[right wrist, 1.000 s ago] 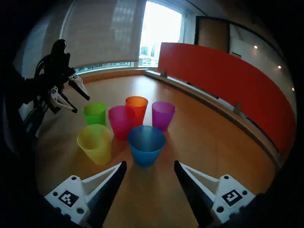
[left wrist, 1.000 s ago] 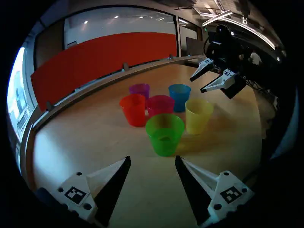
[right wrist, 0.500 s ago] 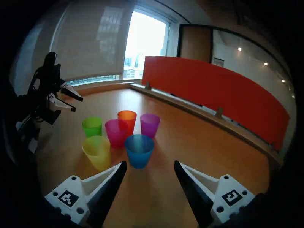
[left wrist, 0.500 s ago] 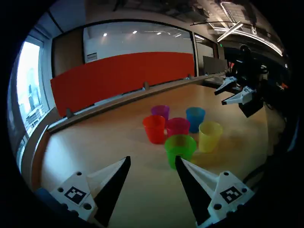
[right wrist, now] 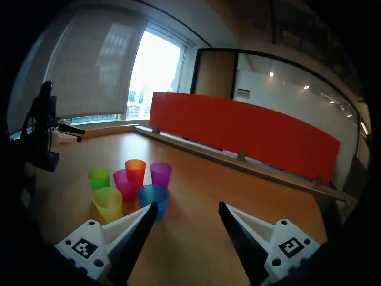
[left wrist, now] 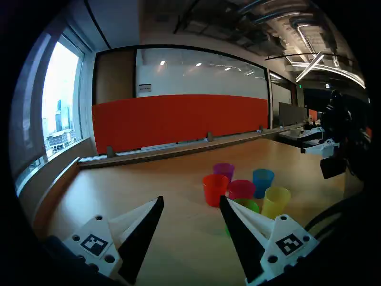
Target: Pour water
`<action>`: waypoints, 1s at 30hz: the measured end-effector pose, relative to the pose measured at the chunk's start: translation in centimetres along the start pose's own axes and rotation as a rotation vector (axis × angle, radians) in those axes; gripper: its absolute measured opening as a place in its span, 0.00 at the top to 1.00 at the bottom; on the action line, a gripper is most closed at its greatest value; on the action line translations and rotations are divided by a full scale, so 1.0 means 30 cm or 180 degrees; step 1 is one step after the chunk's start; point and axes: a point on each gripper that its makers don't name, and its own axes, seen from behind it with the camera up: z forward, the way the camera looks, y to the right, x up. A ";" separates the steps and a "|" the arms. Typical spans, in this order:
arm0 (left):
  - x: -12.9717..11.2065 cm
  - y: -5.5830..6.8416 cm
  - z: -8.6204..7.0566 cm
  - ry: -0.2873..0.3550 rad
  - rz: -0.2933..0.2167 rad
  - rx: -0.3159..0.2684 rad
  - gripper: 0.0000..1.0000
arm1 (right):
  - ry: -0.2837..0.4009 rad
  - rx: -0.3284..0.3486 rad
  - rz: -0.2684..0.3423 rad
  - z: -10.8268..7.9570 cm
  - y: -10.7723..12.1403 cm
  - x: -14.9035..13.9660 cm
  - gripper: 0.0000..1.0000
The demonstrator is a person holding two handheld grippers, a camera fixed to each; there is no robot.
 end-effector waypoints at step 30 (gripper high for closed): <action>0.056 -0.110 -0.011 0.0373 -0.0096 0.0548 0.14 | 0.0392 -0.1037 0.0397 -0.112 0.208 0.043 0.00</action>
